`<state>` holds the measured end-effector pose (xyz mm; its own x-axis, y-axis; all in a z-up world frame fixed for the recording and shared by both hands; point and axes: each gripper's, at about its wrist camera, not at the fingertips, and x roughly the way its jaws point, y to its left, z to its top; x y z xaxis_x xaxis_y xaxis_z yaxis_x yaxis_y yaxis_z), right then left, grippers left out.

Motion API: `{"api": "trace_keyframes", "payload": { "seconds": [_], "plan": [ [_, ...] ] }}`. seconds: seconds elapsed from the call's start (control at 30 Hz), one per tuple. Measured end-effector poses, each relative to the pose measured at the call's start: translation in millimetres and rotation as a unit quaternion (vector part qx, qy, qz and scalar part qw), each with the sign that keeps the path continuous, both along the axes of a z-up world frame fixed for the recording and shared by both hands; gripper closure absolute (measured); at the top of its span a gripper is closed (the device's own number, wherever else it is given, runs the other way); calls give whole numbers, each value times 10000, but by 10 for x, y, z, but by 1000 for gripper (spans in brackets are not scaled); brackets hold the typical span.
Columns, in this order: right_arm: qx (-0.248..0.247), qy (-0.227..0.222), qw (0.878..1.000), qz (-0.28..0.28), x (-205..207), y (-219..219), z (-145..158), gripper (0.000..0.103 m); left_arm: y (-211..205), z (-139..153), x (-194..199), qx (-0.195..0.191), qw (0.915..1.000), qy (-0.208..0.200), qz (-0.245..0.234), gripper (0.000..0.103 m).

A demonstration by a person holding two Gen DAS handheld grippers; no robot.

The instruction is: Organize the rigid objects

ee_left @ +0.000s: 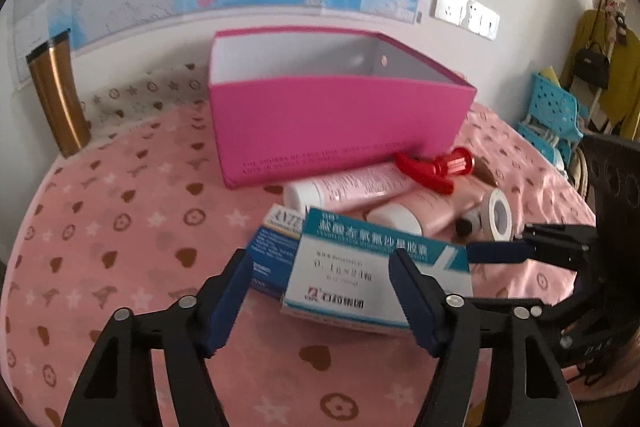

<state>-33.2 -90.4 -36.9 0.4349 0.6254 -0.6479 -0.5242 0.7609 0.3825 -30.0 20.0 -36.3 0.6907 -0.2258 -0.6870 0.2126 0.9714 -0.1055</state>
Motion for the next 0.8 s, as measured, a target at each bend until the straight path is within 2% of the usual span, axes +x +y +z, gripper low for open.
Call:
{"api": "trace_keyframes", "payload": {
  "seconds": [0.1,0.17,0.23,0.53,0.8],
  "plan": [
    [55,41,10000,63,17,41,-25,45,5,-47,-1,-141,9997,133,-116,42],
    [96,96,9998,115,19,60,-51,53,2,-47,-15,-235,9994,155,-195,44],
    [120,91,9998,106,34,76,-47,60,-15,-37,-19,-173,9996,130,-169,44],
    [144,-112,9998,102,114,106,66,60,76,-15,-47,-410,9989,229,-19,44],
    [185,-415,9990,38,177,57,258,60,81,135,12,-552,9984,116,10,45]
  ]
}}
